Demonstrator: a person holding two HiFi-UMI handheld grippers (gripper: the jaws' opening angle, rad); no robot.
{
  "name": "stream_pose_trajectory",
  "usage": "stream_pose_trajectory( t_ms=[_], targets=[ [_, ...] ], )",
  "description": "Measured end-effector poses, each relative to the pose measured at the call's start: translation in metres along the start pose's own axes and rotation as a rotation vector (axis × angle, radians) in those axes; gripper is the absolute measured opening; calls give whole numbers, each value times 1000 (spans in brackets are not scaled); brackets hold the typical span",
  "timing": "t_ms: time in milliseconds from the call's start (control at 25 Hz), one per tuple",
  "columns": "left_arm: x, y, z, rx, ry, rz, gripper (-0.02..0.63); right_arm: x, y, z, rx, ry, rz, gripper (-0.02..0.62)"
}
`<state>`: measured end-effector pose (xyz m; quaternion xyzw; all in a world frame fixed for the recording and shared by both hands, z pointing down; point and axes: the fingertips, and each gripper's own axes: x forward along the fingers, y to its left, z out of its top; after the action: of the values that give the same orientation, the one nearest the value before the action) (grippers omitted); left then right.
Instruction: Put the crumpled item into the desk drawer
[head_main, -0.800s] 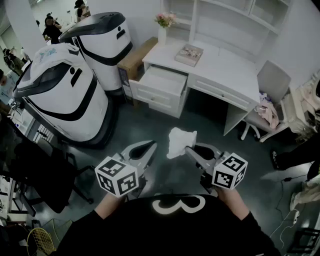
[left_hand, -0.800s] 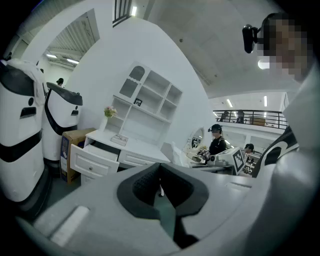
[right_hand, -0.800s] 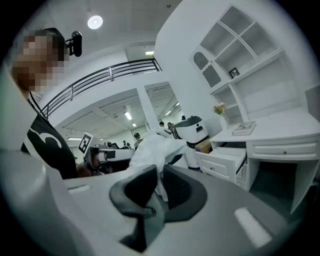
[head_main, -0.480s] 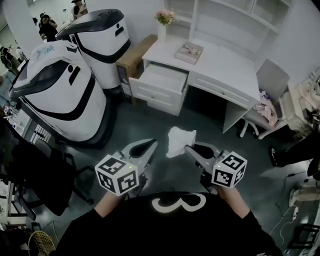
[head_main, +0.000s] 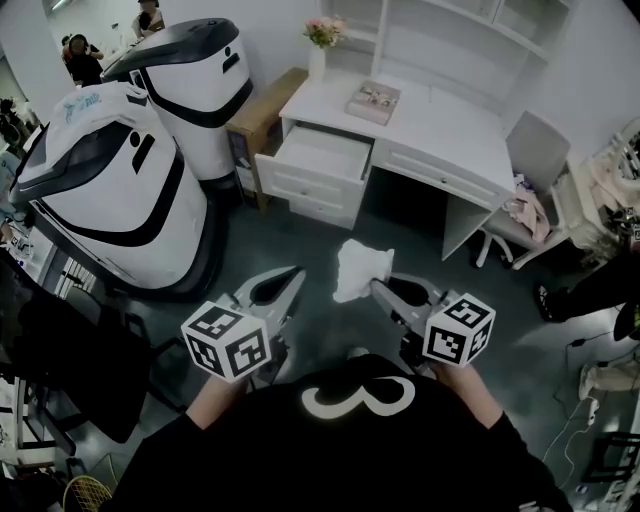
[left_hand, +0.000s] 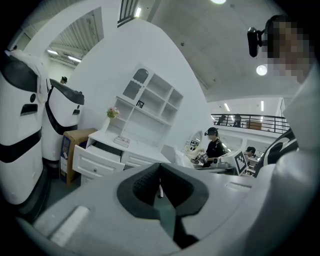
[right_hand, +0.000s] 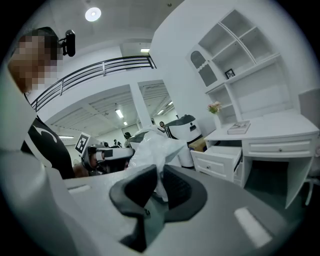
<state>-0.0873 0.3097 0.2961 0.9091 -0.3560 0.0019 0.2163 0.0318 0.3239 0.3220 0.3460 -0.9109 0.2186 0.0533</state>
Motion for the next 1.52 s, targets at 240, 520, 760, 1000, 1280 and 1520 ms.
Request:
stream_pose_trajectory(
  t_ms=[240, 520, 760, 1000, 1280, 1520],
  targets=[
    [12, 9, 4, 1, 5, -5, 9, 6, -14, 12, 6, -25, -9, 43],
    [38, 29, 12, 4, 30, 24, 9, 31, -41, 23, 37, -28, 20, 43],
    [71, 68, 16, -12, 60, 49, 9, 69, -84, 31, 63, -13, 32, 43],
    [128, 126, 26, -54, 103, 79, 9, 123, -146, 45, 102, 35, 53, 43],
    [212, 205, 55, -100, 141, 99, 9, 196, -228, 72, 141, 122, 74, 43],
    [276, 258, 67, -119, 184, 94, 9, 239, -292, 87, 180, 168, 69, 43]
  ],
)
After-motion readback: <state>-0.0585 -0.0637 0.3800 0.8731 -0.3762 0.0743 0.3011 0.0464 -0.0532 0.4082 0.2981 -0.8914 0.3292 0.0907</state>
